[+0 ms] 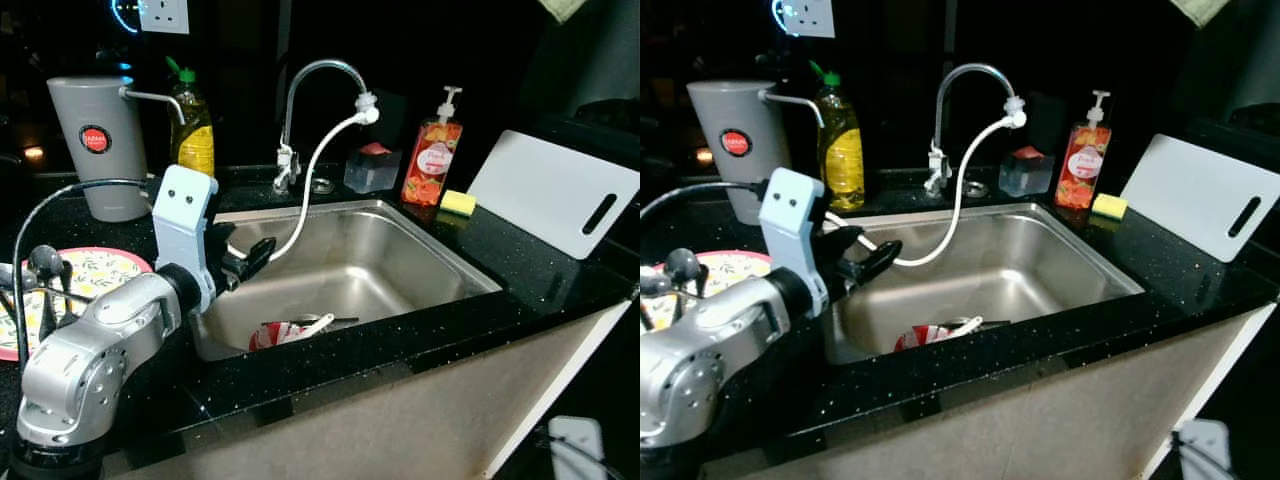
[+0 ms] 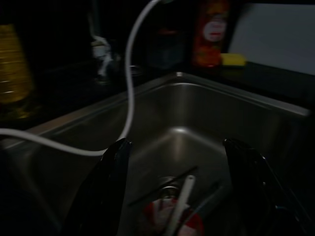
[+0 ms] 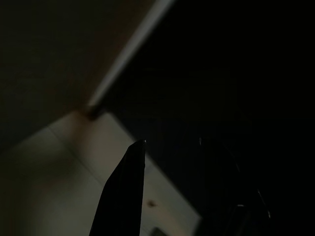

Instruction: Kitchen organization

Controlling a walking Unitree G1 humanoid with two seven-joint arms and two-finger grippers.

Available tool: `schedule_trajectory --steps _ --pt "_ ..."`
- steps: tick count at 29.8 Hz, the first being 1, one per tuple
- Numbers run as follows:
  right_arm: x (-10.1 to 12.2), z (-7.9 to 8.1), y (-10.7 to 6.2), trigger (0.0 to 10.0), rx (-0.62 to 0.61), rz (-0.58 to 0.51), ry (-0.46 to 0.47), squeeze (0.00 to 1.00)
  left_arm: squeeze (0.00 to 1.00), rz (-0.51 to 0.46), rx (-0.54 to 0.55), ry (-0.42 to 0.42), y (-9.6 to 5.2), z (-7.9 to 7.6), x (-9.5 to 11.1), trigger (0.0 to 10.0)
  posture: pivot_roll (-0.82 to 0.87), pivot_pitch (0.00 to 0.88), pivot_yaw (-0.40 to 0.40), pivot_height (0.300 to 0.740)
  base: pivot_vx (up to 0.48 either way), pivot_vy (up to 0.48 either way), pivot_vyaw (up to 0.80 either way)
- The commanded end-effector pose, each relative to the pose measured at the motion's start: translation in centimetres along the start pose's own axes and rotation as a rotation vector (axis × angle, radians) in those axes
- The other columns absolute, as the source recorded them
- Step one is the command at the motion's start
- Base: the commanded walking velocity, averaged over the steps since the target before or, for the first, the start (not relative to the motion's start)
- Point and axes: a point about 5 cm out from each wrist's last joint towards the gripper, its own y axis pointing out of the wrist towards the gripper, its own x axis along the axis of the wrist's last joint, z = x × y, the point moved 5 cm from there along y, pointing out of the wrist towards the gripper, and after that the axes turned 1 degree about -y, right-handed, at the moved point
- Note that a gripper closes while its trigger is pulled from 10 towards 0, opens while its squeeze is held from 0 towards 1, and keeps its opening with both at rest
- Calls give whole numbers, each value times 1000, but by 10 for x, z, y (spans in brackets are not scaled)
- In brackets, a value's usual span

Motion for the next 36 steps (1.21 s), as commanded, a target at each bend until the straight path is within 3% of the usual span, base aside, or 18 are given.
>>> schedule_trajectory --steps 1,2,4,5,9,11,18,21,26,36 --pt "-15 23 -8 10000 116 38 21 0 0 5 16 7 3 -3 -1 10000 41 54 -88 740 0 0 0" --pt "-15 23 -8 10000 116 38 21 0 0 5 16 7 3 -3 -1 10000 41 54 -88 740 0 0 0" --pt "-29 56 -21 10000 281 86 62 0 0 3 47 39 4 -1 -2 10000 41 54 -88 740 0 0 0" --pt "-32 64 -26 10000 318 94 60 0 0 4 61 44 4 0 -3 10000 45 54 -86 740 0 0 0" --pt "-39 79 -34 10000 389 108 46 0 0 -2 108 55 3 6 -3 10000 47 54 -85 740 0 0 0" --pt "-53 101 -50 10000 485 140 -1 0 0 -2 183 49 1 16 -5 10000 53 51 -82 740 0 0 0" --pt "-66 114 -60 10000 543 195 -36 0 0 -12 237 58 -1 24 -2 10000 75 49 -87 740 0 0 0" --pt "-82 124 -74 10000 621 257 -75 0 0 -10 251 78 -2 26 -1 10000 93 48 -90 740 0 0 0" --pt "-89 129 -81 10000 629 299 -34 0 0 9 284 91 -5 31 -4 10000 102 55 -84 740 0 0 0" --pt "-82 139 -84 10000 643 271 6 0 0 121 418 46 -23 48 -30 10000 91 108 -45 740 0 0 0"
